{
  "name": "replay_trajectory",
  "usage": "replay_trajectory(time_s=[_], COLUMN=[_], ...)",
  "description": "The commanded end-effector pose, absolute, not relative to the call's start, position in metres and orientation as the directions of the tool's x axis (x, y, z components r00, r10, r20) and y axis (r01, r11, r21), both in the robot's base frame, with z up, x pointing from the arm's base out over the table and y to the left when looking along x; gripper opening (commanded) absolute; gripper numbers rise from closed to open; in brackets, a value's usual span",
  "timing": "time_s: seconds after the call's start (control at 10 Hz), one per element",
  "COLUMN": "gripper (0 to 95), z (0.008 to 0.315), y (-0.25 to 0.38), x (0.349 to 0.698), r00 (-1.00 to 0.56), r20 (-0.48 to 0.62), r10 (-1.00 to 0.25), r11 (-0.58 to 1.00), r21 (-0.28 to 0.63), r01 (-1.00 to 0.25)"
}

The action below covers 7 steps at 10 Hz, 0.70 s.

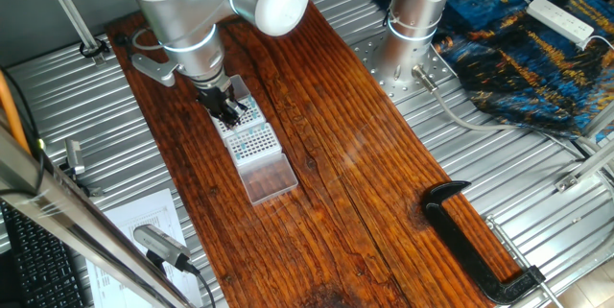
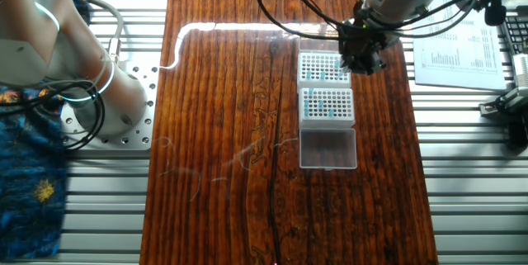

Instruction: Transfer all medium pipette tips from one holder to another

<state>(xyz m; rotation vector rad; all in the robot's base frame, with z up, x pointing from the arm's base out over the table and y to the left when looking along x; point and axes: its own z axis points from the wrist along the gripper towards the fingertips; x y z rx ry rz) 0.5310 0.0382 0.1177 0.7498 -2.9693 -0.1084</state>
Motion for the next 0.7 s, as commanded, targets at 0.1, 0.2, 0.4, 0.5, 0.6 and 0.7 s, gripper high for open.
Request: replay_trajectory(time_s=[0.1,0.2,0.4,0.5,0.6,0.7], gripper=[19.0,19.0,19.0,19.0,19.0,19.0], z=[0.1177,0.1177,0.1177,0.1179,0.1181,0.1185], y=[0.0383,0.0383,0.0383,0.0377,0.0350,0.0304], x=[0.5310,0.5310,0.5310,0.5311,0.5314,0.5317], r00=[-0.874,-0.873,-0.871,-0.875,-0.873,-0.867], r20=[0.059,0.061,0.065,0.076,0.076,0.074], r10=[-0.482,-0.485,-0.487,-0.479,-0.481,-0.493], r11=[0.875,0.873,0.872,0.877,0.876,0.869], r21=[0.089,0.090,0.091,0.086,0.085,0.085], r01=[-0.476,-0.479,-0.481,-0.473,-0.475,-0.487])
